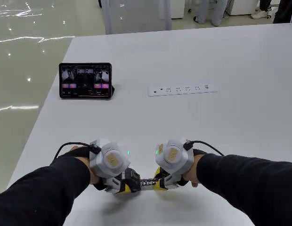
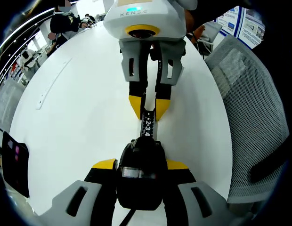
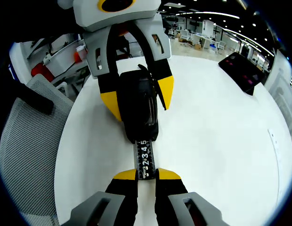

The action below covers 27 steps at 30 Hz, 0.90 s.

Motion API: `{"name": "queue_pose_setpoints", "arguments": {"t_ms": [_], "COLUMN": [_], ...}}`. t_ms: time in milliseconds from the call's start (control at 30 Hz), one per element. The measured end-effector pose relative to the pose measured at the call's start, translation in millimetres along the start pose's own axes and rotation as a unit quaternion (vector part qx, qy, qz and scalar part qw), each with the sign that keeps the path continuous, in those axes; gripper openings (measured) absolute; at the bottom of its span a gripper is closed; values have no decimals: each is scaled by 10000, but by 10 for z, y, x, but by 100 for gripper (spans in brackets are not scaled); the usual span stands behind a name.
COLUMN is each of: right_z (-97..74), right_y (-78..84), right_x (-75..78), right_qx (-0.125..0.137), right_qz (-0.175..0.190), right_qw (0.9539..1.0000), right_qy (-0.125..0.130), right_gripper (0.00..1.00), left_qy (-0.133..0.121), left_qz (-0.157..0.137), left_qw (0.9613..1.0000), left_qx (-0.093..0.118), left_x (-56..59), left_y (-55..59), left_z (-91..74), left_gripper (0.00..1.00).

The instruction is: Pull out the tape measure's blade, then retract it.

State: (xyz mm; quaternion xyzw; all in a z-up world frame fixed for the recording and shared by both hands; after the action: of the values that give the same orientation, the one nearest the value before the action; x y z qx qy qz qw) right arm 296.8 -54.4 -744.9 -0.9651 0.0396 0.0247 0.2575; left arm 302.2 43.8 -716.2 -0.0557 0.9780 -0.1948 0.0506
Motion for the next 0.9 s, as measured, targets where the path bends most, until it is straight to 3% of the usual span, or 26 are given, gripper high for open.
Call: {"name": "queue_pose_setpoints", "arguments": {"t_ms": [900], "right_z": [-79], "right_y": [152], "right_x": [26], "right_qx": [-43], "right_qz": [43], "right_qw": [10000], "right_qy": [20], "right_gripper": [9], "left_qy": [4], "left_qz": [-13], "left_qw": [10000], "left_qx": [13], "left_x": [4], "left_y": [1], "left_z": [6], "left_gripper": [33]}}
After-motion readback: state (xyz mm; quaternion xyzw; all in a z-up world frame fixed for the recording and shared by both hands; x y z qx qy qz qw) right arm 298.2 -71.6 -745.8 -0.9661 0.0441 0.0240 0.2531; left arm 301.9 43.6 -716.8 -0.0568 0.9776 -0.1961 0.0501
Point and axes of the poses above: the centre of the closed fingertips' face, and the gripper's own axes: z roughly forward along the fingers, x roughly to its right, y roughly out of its underside, the point moved 4 cm from there along -z, roughly backward along the fingers, and after that the axes turned 4 degrees about -x, right-handed, at the moved point
